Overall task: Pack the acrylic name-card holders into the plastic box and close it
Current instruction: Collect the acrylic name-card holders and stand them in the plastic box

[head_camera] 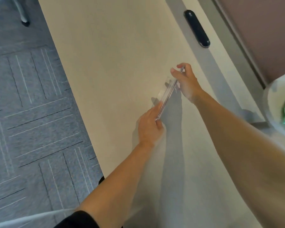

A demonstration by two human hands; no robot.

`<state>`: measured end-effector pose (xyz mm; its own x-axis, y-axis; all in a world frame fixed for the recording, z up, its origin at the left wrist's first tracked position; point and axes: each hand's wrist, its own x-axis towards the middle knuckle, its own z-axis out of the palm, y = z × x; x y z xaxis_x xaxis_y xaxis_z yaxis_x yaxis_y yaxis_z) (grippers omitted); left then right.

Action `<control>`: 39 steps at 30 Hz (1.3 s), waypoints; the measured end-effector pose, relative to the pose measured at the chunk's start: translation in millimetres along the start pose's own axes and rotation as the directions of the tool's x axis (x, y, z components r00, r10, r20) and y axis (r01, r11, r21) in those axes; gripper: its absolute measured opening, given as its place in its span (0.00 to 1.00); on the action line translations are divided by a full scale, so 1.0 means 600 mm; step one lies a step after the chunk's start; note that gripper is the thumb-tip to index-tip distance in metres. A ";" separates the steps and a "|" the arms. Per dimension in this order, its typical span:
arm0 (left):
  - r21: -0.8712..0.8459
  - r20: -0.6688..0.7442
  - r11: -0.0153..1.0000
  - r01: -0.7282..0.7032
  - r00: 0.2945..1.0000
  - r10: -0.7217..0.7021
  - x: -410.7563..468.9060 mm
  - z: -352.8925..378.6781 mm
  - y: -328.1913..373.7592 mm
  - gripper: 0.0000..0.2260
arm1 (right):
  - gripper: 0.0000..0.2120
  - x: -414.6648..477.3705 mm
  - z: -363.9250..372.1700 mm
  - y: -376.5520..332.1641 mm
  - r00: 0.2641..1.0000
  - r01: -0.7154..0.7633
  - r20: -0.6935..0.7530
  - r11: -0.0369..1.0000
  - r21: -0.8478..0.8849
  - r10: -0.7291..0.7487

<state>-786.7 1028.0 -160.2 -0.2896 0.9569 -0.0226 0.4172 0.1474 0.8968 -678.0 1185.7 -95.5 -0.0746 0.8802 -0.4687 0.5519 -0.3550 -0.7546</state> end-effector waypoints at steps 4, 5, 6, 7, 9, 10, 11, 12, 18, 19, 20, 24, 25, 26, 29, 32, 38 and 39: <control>-0.073 -0.004 0.997 -0.018 1.000 0.017 -0.039 -0.008 0.026 0.23 | 0.22 -0.066 -0.024 0.010 0.999 0.009 -0.047 0.988 0.155 -0.001; -0.099 0.028 0.995 -0.003 1.000 0.006 -0.050 -0.012 0.036 0.22 | 0.22 -0.088 -0.035 0.007 0.998 -0.004 -0.061 0.979 0.202 0.017; -0.113 0.079 0.994 0.009 0.997 0.000 -0.065 -0.017 0.047 0.23 | 0.22 -0.114 -0.048 0.008 0.996 -0.020 -0.075 0.970 0.242 0.039; -0.124 0.128 0.992 0.005 0.992 0.011 -0.080 -0.023 0.061 0.25 | 0.22 -0.141 -0.063 0.010 0.995 -0.035 -0.084 0.962 0.271 0.060; -0.149 0.206 0.988 -0.034 0.976 0.065 -0.109 -0.034 0.088 0.25 | 0.21 -0.202 -0.096 0.016 0.990 -0.036 -0.120 0.953 0.300 0.075; -0.169 0.237 0.985 -0.042 0.968 0.082 -0.124 -0.039 0.103 0.24 | 0.21 -0.234 -0.113 0.021 0.987 -0.022 -0.145 0.951 0.309 0.070; -0.187 0.269 0.982 -0.026 0.960 0.077 -0.139 -0.043 0.118 0.22 | 0.22 -0.265 -0.129 0.027 0.984 -0.004 -0.169 0.948 0.317 0.061; -0.210 0.302 0.978 -0.007 0.951 0.071 -0.155 -0.047 0.135 0.20 | 0.21 -0.296 -0.145 0.033 0.979 0.016 -0.198 0.949 0.315 0.049; -0.213 0.424 0.976 -0.033 0.898 0.123 -0.272 -0.078 0.231 0.09 | 0.15 -0.507 -0.220 0.074 0.947 0.105 -0.321 0.957 0.271 -0.013; -0.224 0.426 0.972 -0.065 0.891 0.157 -0.294 -0.085 0.247 0.09 | 0.16 -0.541 -0.227 0.076 0.953 0.088 -0.301 0.945 0.314 0.011; -0.229 0.438 0.969 -0.092 0.879 0.187 -0.316 -0.092 0.265 0.10 | 0.15 -0.575 -0.231 0.079 0.960 0.063 -0.275 0.926 0.371 0.045; -0.245 0.523 0.956 -0.161 0.809 0.270 -0.402 -0.113 0.329 0.07 | 0.15 -0.696 -0.243 0.108 0.950 0.067 -0.290 0.831 0.553 0.117; -0.266 0.550 0.948 -0.177 0.780 0.300 -0.420 -0.117 0.342 0.08 | 0.16 -0.721 -0.247 0.114 0.936 0.091 -0.329 0.818 0.568 0.124; -0.299 0.586 0.937 -0.182 0.740 0.330 -0.439 -0.122 0.355 0.06 | 0.16 -0.744 -0.252 0.119 0.918 0.113 -0.371 0.810 0.575 0.136; -0.310 0.656 0.868 -0.387 0.574 0.491 -0.479 -0.135 0.376 0.21 | 0.09 -0.807 -0.270 0.137 0.870 0.180 -0.474 0.809 0.559 0.134; -0.287 0.684 0.705 -0.648 0.377 0.624 -0.500 -0.138 0.378 0.34 | 0.10 -0.864 -0.282 0.164 0.848 0.206 -0.518 0.832 0.515 0.111; -0.407 0.683 0.560 -0.722 0.167 0.711 -0.546 -0.143 0.381 0.31 | 0.11 -0.978 -0.255 0.188 0.812 0.185 -0.561 0.839 0.511 0.163; -0.431 0.676 0.557 -0.710 0.155 0.721 -0.555 -0.146 0.376 0.29 | 0.11 -0.996 -0.246 0.187 0.805 0.174 -0.567 0.843 0.510 0.176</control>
<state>-671.6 721.0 88.0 0.8379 0.4234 0.3445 0.0662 -0.7053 0.7058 -448.7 666.6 167.7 0.5079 0.8244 -0.2500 0.0288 -0.3063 -0.9515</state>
